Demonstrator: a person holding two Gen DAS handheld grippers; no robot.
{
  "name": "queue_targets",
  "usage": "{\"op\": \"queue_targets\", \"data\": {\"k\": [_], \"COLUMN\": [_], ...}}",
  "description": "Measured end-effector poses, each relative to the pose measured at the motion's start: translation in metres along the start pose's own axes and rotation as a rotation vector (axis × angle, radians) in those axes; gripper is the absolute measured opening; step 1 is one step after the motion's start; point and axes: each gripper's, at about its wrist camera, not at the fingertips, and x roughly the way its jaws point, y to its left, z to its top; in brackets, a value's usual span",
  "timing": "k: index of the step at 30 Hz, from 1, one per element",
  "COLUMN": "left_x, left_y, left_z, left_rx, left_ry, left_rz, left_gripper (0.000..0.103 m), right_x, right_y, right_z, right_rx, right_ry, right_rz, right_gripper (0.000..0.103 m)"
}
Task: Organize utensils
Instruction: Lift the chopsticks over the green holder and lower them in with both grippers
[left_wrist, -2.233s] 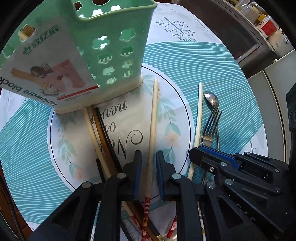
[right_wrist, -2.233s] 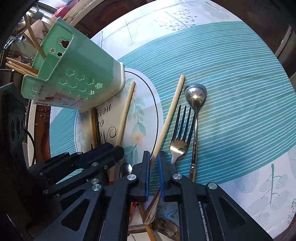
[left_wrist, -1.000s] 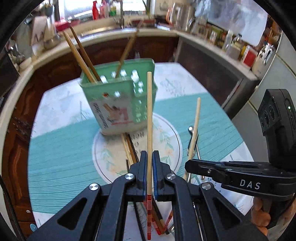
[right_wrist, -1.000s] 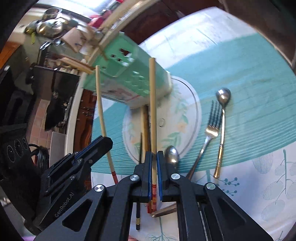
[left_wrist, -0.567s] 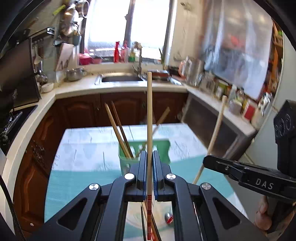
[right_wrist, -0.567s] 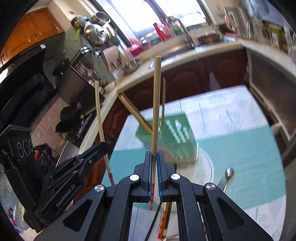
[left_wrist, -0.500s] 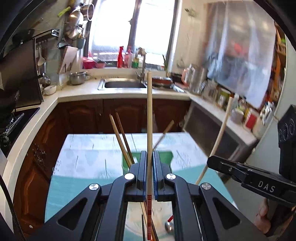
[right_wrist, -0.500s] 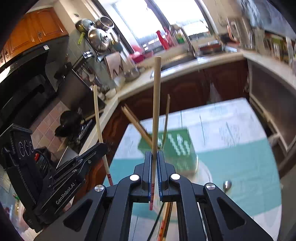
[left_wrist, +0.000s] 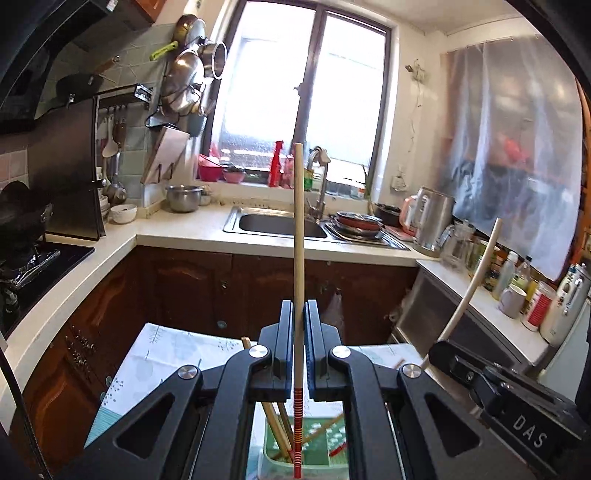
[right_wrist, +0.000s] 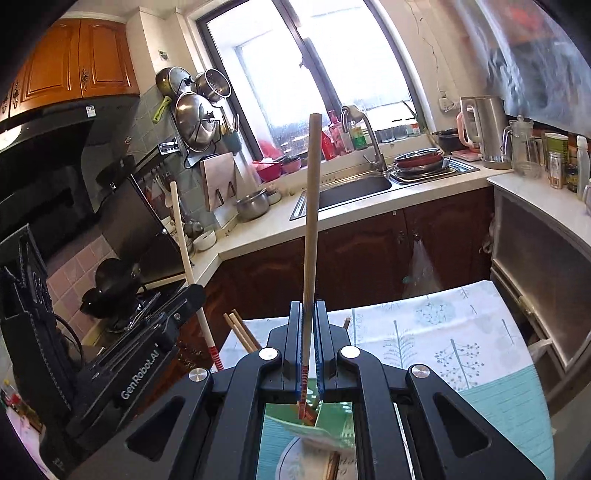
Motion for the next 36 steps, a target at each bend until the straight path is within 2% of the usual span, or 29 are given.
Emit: {"op": "queue_targets", "data": {"k": [4,9,12,18,20,22,27,33,36], "left_x": [0.026,0.042,0.048,0.042,0.039,0.034,0.023,0.002,-0.002], "left_y": [0.005,0.008,0.014,0.022,0.025,0.029,0.043,0.046,0.05], "left_z": [-0.013,-0.033,-0.049,-0.068,-0.072,-0.075,-0.084,-0.098,-0.104], "left_rx": [-0.023,-0.028,-0.029,0.011,0.009,-0.01,-0.066,-0.024,-0.012], "left_ry": [-0.003,-0.006,0.035,0.142,0.185,0.221,0.304,0.335,0.341], "left_rz": [0.02,0.011,0.004,-0.004,-0.009,-0.019,-0.051,-0.068,-0.064], "left_gripper": [0.003,0.003,0.003,0.006,0.023,0.026,0.026,0.027,0.028], "right_x": [0.046,0.085,0.108,0.151,0.153,0.157,0.157,0.162,0.169], "right_y": [-0.006,-0.002,-0.003,-0.004,-0.004,-0.001,0.002,-0.003,-0.015], "right_z": [-0.015,-0.033,-0.048,-0.075,-0.083,-0.087,-0.094,-0.086,-0.085], "right_rx": [-0.006,-0.091,-0.116,-0.111,-0.112,-0.12,-0.13,-0.089,-0.029], "right_ry": [0.044,0.072,0.111,0.271,0.287,0.293,0.298,0.305,0.327], "right_rz": [-0.005,0.002,0.025,0.104,0.108,0.113,0.119,0.078,0.089], "right_gripper": [0.005,0.005,0.006,0.006,0.007,0.008,0.009,0.009,0.019]}}
